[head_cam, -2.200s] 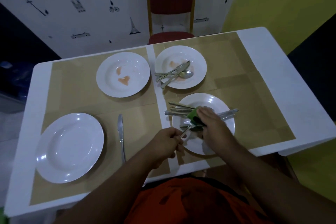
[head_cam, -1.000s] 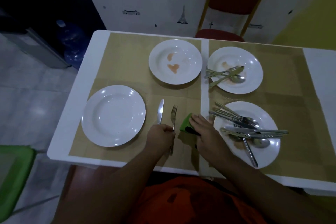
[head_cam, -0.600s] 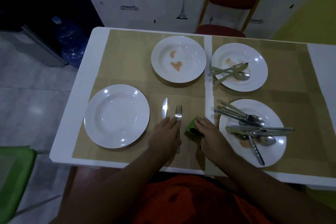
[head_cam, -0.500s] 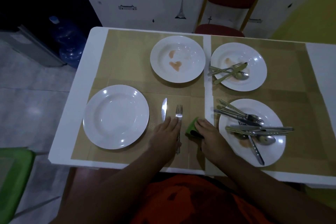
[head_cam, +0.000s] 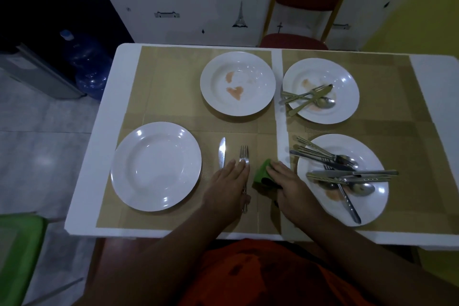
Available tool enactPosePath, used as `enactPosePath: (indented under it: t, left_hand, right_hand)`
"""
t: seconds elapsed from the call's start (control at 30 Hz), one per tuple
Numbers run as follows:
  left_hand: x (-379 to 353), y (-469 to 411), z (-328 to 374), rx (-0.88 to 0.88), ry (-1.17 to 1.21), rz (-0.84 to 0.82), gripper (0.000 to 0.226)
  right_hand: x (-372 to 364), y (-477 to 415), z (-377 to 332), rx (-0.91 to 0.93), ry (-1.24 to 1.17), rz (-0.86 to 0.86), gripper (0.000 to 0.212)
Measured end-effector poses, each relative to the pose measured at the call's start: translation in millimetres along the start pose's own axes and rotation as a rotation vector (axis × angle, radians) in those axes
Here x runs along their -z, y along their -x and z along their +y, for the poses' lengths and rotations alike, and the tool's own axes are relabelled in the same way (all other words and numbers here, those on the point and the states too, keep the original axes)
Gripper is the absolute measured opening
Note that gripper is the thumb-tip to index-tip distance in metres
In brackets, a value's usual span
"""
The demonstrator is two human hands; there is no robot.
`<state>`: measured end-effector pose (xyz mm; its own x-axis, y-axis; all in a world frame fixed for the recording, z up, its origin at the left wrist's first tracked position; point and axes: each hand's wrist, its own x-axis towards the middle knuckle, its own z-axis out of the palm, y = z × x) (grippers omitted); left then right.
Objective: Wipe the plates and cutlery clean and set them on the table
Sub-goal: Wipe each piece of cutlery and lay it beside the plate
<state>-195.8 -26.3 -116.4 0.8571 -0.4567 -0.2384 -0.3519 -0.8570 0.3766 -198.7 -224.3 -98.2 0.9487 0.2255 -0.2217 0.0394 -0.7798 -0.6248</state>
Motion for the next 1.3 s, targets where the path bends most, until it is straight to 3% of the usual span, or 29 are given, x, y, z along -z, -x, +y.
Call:
enactPosePath:
  t: [0.17,0.37,0.6,0.9,1.13,1.3]
  left_hand:
    - [18,-6,18,-0.087,0.008,0.125,0.081]
    - [16,-30,57,-0.109,0.058,0.079,0.073]
    - [8,-63,109,-0.155,0.066,0.105,0.038]
    - [-11,-109,152,-0.179,-0.027,0.029,0.017]
    - [-13,-123,155,-0.19,-0.074,-0.081,0.018]
    - [4,-120,161,-0.004,0.209,-0.495,0.024]
  right_hand:
    - [19,7,0,-0.032,-0.098,0.084,0.063]
    - [49,27,19,-0.085,-0.13,0.201,0.063]
    - [72,57,59,-0.212,-0.159,0.255,0.063]
    - [93,87,96,-0.302,-0.205,0.373,0.059]
    - [101,97,107,-0.316,-0.208,0.396,0.054]
    - [103,97,109,-0.326,-0.234,0.407,0.056]
